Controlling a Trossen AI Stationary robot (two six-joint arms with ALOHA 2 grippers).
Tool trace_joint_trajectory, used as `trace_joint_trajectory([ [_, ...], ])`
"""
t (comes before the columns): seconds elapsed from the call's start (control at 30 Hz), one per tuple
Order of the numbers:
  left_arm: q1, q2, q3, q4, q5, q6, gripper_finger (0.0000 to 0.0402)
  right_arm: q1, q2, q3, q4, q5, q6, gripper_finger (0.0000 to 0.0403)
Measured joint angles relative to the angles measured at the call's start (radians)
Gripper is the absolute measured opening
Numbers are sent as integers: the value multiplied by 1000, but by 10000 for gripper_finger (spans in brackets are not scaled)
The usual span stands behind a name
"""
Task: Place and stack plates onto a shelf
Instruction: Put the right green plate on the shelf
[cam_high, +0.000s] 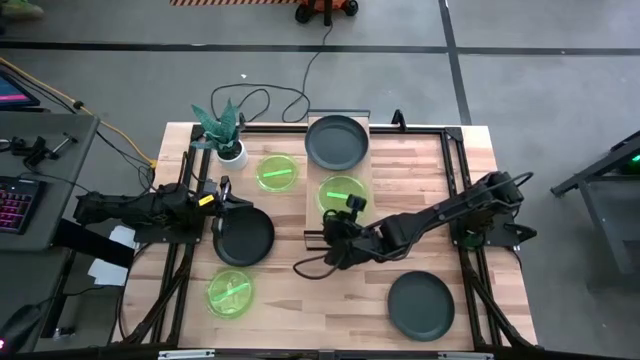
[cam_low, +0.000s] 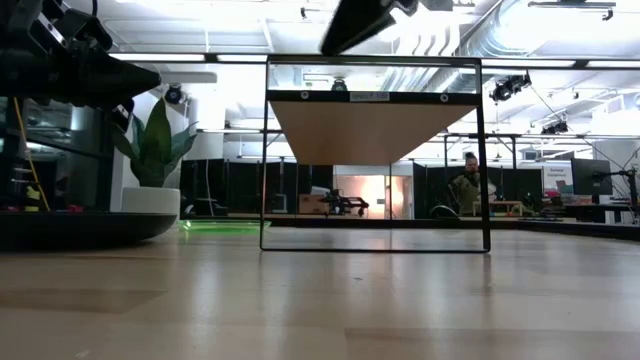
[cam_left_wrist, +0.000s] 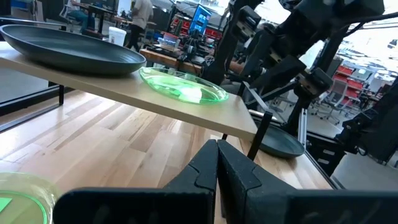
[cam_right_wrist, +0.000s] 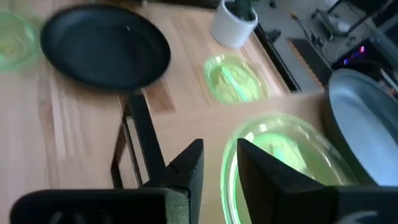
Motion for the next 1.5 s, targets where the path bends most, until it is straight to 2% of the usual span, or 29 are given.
trace_joint_trajectory([
  [0.27,0,0,0,0,0,0,1,4,-62,0,-313,62,243,90],
  [0.7,0,0,0,0,0,0,1,34,-112,0,-698,153,580,91],
  [0.8,0,0,0,0,0,0,1,32,-116,-18,-724,161,620,90],
  [0.93,0,0,0,0,0,0,1,22,-181,-172,-687,138,687,90],
  [1.07,0,0,0,0,0,0,1,18,-326,-410,-557,74,782,89],
  [1.17,0,0,0,0,0,0,1,36,-464,-582,-345,55,792,89],
  [1.33,0,0,0,0,0,0,1,47,-645,-851,168,41,603,89],
  [1.5,0,0,0,0,0,0,1,10,-698,-1076,736,14,327,89],
])
